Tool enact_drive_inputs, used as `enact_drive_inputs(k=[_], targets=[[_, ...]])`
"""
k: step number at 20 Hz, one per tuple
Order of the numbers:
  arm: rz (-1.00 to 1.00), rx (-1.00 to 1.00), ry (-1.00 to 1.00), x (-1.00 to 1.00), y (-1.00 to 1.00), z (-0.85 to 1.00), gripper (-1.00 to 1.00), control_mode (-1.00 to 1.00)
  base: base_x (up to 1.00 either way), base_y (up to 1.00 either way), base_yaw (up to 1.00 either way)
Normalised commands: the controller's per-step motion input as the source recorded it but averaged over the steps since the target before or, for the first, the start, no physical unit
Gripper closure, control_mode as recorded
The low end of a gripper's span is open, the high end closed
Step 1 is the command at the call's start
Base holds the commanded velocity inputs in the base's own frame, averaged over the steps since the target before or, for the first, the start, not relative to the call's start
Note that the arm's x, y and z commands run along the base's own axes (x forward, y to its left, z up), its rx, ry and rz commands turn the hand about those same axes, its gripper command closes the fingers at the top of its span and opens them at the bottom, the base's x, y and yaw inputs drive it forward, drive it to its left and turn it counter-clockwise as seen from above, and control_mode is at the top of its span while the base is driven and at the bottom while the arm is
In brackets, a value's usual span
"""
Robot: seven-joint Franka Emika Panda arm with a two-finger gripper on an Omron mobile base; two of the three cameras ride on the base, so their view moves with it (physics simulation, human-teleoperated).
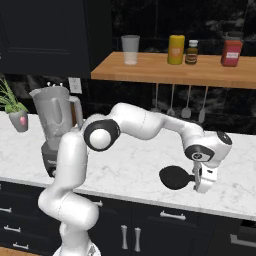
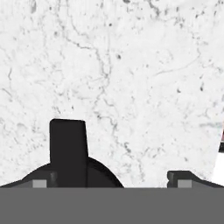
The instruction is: Close the lid blender by securely placing the lid on top.
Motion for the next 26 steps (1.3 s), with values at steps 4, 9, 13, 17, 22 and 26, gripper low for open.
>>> enact_drive_inputs(k=[4,9,13,17,22,26], targets=[[0.0,0.0,0.0,0.42,-0.02,-0.11,-1.0,-1.0,0.0,0.0,0.0],[-0.01,0.0,0.0,0.36,0.37,-0.31,-1.0,-1.0,0.0,0.0,0.0],[-0.02,-0.01,0.0,0.11,0.46,-0.48,-1.0,-1.0,0.0,0.0,0.0],[-0.05,-0.01,0.0,0.11,0.2,-0.45,-1.0,-1.0,0.0,0.0,0.0],[-0.07,-0.01,0.0,0.05,0.02,-0.49,-1.0,-1.0,0.0,0.0,0.0],[-0.07,-0.02,0.0,-0.02,0.18,-0.51,1.0,-1.0,0.0,0.0,0.0]])
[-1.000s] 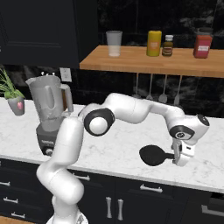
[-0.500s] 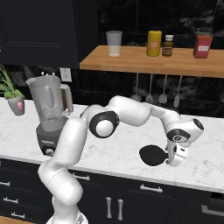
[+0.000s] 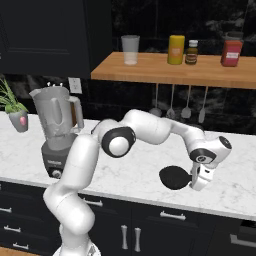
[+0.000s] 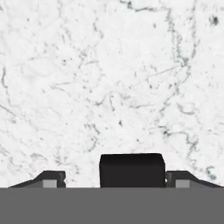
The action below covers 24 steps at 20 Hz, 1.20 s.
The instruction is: Close the lid blender by securely placing the lid on top.
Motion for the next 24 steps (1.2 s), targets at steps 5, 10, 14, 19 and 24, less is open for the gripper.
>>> enact_drive_inputs(k=[5,10,14,19,24], targets=[[-0.01,0.0,0.0,0.0,0.23,-0.16,1.0,-1.0,0.0,0.0,0.0],[0.0,-0.01,0.0,0.0,0.23,-0.05,1.0,-1.0,0.0,0.0,0.0],[-0.01,0.0,0.0,-0.02,0.4,0.11,1.0,-1.0,0.0,0.0,0.0],[-0.06,0.0,-0.09,-0.26,0.37,0.57,1.0,-1.0,0.0,0.0,0.0],[-0.06,0.0,-0.16,-0.34,0.47,0.75,1.0,-1.0,0.0,0.0,0.0]])
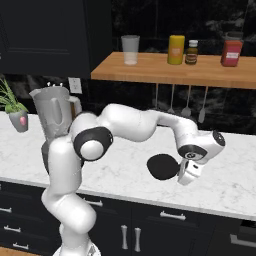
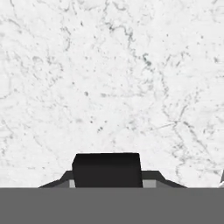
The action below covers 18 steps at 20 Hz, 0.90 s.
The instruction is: Close the lid blender by securely placing the lid on top.
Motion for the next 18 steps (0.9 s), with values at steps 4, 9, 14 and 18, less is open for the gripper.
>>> enact_drive_inputs(k=[4,9,14,18], targets=[[-0.12,0.01,-0.18,-0.32,0.61,0.66,1.0,-1.0,0.0,0.0,0.0],[-0.15,0.0,-0.15,-0.2,0.74,0.66,1.0,-1.0,0.0,0.0,0.0],[-0.08,0.02,-0.09,-0.19,0.75,0.74,1.0,-1.0,0.0,0.0,0.0],[0.0,0.0,-0.01,-0.17,0.67,0.65,1.0,-1.0,0.0,0.0,0.0]])
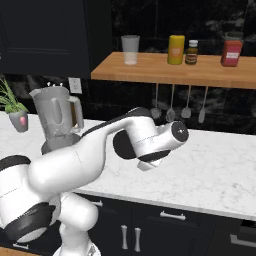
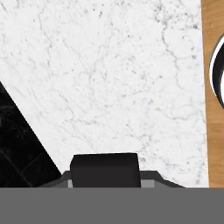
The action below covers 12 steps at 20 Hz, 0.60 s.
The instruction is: Close the lid blender by securely placing the lid on top.
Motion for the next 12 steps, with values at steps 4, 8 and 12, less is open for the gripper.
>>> enact_drive_inputs(k=[4,8,12], targets=[[0.0,0.01,-0.02,-0.2,0.59,0.75,1.0,-1.0,0.0,0.0,0.0],[0.0,0.0,-0.03,-0.19,0.52,0.82,1.0,-1.0,0.0,0.0,0.0],[0.0,0.01,-0.02,-0.16,0.44,0.89,1.0,-1.0,0.0,0.0,0.0]])
